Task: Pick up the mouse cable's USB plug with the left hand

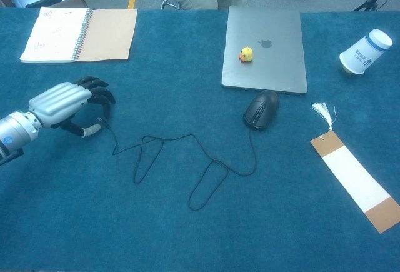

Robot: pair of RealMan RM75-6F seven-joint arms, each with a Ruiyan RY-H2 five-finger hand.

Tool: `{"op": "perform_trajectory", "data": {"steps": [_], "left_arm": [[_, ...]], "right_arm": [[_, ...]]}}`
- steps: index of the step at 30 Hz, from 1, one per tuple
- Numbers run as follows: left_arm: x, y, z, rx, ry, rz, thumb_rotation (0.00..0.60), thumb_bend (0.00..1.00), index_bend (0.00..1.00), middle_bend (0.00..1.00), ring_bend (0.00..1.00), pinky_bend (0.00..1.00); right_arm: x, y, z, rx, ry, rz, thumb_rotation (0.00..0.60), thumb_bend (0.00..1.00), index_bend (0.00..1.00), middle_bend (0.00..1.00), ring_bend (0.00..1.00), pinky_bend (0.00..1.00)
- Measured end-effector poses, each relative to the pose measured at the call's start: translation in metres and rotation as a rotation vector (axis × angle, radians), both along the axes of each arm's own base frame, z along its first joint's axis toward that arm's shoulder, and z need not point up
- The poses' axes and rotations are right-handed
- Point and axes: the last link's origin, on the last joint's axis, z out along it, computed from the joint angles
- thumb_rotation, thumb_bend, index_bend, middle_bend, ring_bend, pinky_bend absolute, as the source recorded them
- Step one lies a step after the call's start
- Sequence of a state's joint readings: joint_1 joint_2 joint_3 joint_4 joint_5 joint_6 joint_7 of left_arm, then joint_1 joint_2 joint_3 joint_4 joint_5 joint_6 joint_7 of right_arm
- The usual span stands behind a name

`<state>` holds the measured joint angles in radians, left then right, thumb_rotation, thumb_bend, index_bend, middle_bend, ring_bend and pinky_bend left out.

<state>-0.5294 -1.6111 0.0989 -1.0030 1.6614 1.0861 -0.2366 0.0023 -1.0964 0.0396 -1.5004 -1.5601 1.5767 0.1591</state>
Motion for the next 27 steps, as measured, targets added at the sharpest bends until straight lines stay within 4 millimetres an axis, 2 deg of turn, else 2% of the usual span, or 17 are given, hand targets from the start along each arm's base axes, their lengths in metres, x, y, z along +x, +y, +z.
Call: {"op": "perform_trajectory", "data": {"steps": [16, 27], "left_arm": [[0.001, -0.001, -0.008, -0.014, -0.034, 0.021, 0.6, 0.34, 0.55, 0.28, 0.09, 0.0], [0.015, -0.001, 0.005, 0.018, -0.102, 0.03, 0.6, 0.34, 0.57, 0.31, 0.09, 0.0]], "right_arm": [[0.003, 0.004, 0.006, -0.017, 0.007, -0.002, 0.6, 0.37, 0.7, 0.49, 0.35, 0.43], [0.001, 0.002, 0.003, -0.011, -0.009, -0.001, 0.6, 0.37, 0.7, 0.49, 0.35, 0.43]]}}
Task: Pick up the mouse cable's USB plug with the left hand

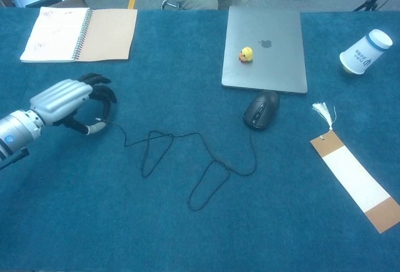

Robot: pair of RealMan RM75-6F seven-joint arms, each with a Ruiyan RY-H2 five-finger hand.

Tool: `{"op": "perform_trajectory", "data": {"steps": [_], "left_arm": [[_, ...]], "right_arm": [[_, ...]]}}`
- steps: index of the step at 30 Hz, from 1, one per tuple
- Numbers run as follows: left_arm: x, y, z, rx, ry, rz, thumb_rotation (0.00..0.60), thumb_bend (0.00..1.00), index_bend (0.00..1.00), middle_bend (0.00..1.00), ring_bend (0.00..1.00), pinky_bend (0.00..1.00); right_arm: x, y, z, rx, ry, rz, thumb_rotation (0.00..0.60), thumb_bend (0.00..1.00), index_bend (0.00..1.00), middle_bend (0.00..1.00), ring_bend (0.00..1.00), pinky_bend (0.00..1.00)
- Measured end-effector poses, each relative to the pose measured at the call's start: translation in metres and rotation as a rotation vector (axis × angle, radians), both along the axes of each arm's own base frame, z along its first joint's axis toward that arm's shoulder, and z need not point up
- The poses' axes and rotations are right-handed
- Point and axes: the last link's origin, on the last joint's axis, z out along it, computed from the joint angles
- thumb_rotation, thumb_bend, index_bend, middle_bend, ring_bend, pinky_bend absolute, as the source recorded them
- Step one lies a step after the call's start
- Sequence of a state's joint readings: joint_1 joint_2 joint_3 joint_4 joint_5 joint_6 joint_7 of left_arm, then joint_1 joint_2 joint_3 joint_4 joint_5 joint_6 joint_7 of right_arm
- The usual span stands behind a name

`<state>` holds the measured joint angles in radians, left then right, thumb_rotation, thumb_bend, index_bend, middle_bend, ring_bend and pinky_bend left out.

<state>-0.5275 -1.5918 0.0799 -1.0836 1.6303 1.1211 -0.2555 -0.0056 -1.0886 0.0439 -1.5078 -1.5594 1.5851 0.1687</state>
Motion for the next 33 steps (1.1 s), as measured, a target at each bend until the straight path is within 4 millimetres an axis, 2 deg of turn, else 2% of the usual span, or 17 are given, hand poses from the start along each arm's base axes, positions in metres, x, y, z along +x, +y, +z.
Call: {"op": "perform_trajectory", "data": {"steps": [5, 18, 21, 25, 33], "left_arm": [[0.019, -0.002, 0.014, 0.019, -0.079, 0.002, 0.6, 0.34, 0.56, 0.31, 0.09, 0.0], [0.11, -0.001, 0.065, 0.038, -0.277, -0.042, 0.6, 0.34, 0.57, 0.31, 0.09, 0.0], [0.124, 0.001, 0.073, 0.043, -0.286, -0.056, 0.6, 0.34, 0.57, 0.31, 0.09, 0.0], [0.133, 0.002, 0.075, 0.039, -0.285, -0.065, 0.6, 0.34, 0.57, 0.31, 0.09, 0.0], [0.141, -0.001, 0.074, 0.023, -0.29, -0.07, 0.6, 0.34, 0.57, 0.31, 0.09, 0.0]], "right_arm": [[-0.001, -0.003, -0.005, 0.013, -0.01, 0.002, 0.6, 0.37, 0.7, 0.49, 0.35, 0.43], [0.0, -0.015, -0.019, 0.065, -0.038, 0.034, 0.6, 0.37, 0.7, 0.49, 0.35, 0.43], [0.001, -0.016, -0.021, 0.079, -0.044, 0.043, 0.6, 0.37, 0.7, 0.49, 0.35, 0.43], [0.004, -0.015, -0.024, 0.102, -0.063, 0.058, 0.6, 0.37, 0.7, 0.49, 0.35, 0.43], [0.009, -0.014, -0.027, 0.138, -0.102, 0.084, 0.6, 0.37, 0.7, 0.49, 0.35, 0.43]]}}
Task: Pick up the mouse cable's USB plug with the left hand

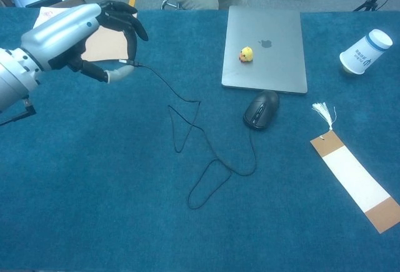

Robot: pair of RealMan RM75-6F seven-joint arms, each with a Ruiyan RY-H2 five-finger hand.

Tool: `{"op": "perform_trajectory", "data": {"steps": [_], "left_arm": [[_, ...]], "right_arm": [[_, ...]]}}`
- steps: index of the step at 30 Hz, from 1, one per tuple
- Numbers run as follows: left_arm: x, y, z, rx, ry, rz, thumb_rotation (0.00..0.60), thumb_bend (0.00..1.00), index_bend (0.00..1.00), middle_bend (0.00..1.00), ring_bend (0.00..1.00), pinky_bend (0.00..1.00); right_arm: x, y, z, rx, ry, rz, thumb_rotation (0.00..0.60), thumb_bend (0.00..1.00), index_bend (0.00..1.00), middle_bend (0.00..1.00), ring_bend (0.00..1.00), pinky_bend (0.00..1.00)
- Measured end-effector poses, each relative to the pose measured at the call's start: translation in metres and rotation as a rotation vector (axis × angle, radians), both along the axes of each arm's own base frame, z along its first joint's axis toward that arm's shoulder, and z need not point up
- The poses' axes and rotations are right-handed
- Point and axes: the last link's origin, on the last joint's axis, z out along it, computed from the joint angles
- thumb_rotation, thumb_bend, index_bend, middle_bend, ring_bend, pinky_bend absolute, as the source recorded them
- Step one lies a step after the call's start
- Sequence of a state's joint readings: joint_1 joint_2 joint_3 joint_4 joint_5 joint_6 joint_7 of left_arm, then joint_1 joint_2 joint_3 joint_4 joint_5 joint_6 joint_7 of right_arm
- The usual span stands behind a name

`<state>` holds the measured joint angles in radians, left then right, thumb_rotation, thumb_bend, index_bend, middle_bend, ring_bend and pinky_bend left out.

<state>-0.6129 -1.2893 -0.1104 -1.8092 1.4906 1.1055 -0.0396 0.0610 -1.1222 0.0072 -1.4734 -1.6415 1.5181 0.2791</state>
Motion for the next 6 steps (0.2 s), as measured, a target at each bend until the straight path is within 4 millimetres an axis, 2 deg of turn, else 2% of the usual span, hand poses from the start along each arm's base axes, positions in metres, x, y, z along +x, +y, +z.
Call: {"op": "perform_trajectory", "data": {"steps": [6], "left_arm": [[0.0021, 0.0001, -0.0007, -0.005, 0.002, -0.004, 0.6, 0.34, 0.57, 0.31, 0.09, 0.0]], "right_arm": [[-0.0006, 0.0004, -0.0005, 0.002, 0.006, -0.003, 0.6, 0.37, 0.7, 0.49, 0.35, 0.43]]}}
